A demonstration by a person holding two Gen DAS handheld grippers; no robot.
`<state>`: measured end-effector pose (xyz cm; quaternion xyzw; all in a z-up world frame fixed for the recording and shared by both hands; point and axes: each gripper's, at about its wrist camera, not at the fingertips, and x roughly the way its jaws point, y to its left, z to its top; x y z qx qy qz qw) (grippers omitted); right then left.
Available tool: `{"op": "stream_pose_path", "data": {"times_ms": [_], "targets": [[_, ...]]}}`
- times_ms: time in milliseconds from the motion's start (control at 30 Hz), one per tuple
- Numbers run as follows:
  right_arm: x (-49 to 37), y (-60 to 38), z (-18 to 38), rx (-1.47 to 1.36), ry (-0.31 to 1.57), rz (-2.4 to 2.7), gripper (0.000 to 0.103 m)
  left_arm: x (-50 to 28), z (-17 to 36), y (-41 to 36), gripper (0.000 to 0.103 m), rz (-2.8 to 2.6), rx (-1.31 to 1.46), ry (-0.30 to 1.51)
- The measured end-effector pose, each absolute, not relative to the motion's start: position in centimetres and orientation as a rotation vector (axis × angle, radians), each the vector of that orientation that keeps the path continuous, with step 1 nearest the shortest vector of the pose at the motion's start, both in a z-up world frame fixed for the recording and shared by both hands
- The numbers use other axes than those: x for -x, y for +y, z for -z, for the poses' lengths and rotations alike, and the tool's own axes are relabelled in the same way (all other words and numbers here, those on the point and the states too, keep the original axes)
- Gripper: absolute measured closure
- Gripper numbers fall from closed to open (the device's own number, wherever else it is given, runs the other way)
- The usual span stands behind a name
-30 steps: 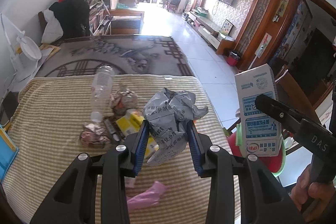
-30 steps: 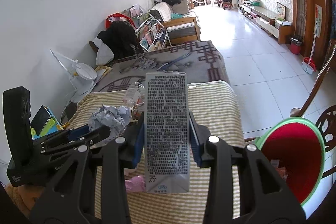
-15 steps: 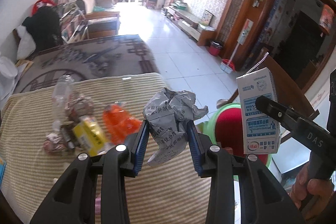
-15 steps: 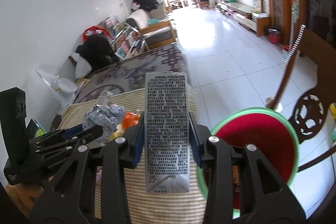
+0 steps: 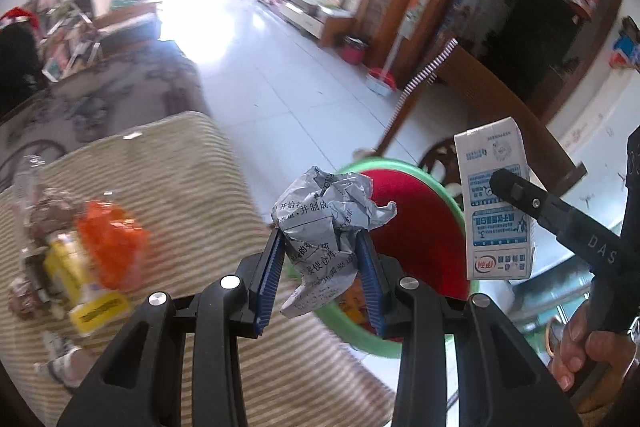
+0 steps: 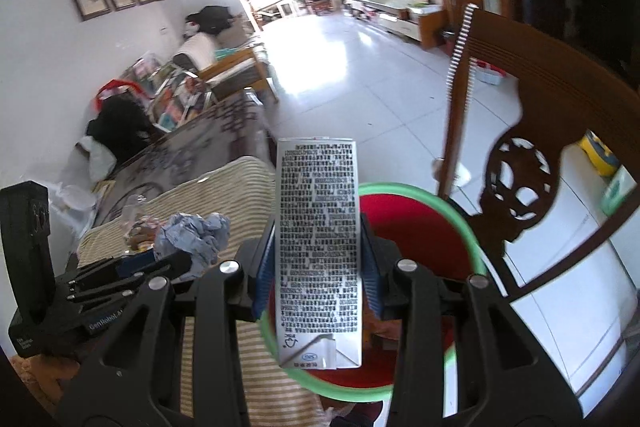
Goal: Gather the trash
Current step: 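Open both tools to drop the paper and carton into the red bin, then grasp the clear plastic bottle with the left tool while the right tool grasps crumpled grey paper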
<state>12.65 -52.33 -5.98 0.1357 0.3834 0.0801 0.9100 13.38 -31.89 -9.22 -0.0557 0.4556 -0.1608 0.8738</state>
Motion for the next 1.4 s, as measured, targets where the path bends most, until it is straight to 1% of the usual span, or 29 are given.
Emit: {"op": "stream_pose_path", "data": {"times_ms": [233, 267, 300, 333, 367, 400, 433, 667, 767, 800, 1000, 1100, 1200, 1333, 1400], "targets": [[-12.4, -55.8, 7.2, -0.303, 0.812, -0.09, 0.066, -14.8, 10.4, -36.2, 0.068, 0.436, 0.078, 0.985], [-12.4, -56.0, 7.3, -0.305, 0.815, -0.085, 0.066, -15.0, 10.5, -36.7, 0.067, 0.447, 0.074, 0.986], [-12.5, -56.3, 7.5, -0.309, 0.82, -0.081, 0.066, -15.2, 10.5, -37.0, 0.064, 0.453, 0.072, 0.99], [-12.6, -56.3, 7.6, -0.31, 0.824, -0.08, 0.066, -15.5, 10.6, -37.4, 0.057, 0.46, 0.072, 1.002], [-12.8, -56.5, 7.8, -0.318, 0.835, -0.078, 0.057, -15.6, 10.7, -37.5, 0.04, 0.452, 0.077, 1.011], [-12.8, -56.6, 7.9, -0.323, 0.835, -0.074, 0.047, -15.6, 10.8, -37.4, 0.035, 0.446, 0.087, 1.007], [-12.6, -56.6, 8.0, -0.327, 0.827, -0.065, 0.045, -15.4, 10.7, -37.0, 0.034, 0.438, 0.104, 0.995], [-13.3, -54.8, 7.7, -0.316, 0.831, -0.098, 0.044, -15.0, 10.4, -32.8, 0.034, 0.33, 0.12, 0.981], [-14.0, -52.8, 7.6, -0.301, 0.833, -0.132, 0.036, -14.5, 10.4, -29.3, 0.034, 0.244, 0.149, 0.965], [-14.3, -51.8, 7.6, -0.294, 0.837, -0.152, 0.036, -14.4, 10.3, -28.0, 0.034, 0.211, 0.158, 0.957], [-15.4, -46.4, 7.8, -0.246, 0.861, -0.248, 0.036, -14.2, 10.6, -17.9, 0.034, -0.029, 0.207, 0.932], [-15.7, -43.3, 8.0, -0.237, 0.875, -0.279, 0.036, -14.8, 10.7, -11.0, 0.034, -0.176, 0.204, 0.917], [-15.8, -39.9, 8.2, -0.222, 0.887, -0.297, 0.036, -16.4, 11.1, -5.7, 0.034, -0.258, 0.208, 0.917], [-15.7, -35.1, 8.4, -0.192, 0.912, -0.319, 0.036, -20.2, 13.4, 1.6, 0.035, -0.315, 0.289, 0.98], [-15.7, -33.4, 8.7, -0.191, 0.926, -0.323, 0.036, -21.7, 14.6, 3.2, 0.035, -0.288, 0.323, 1.002]]}}
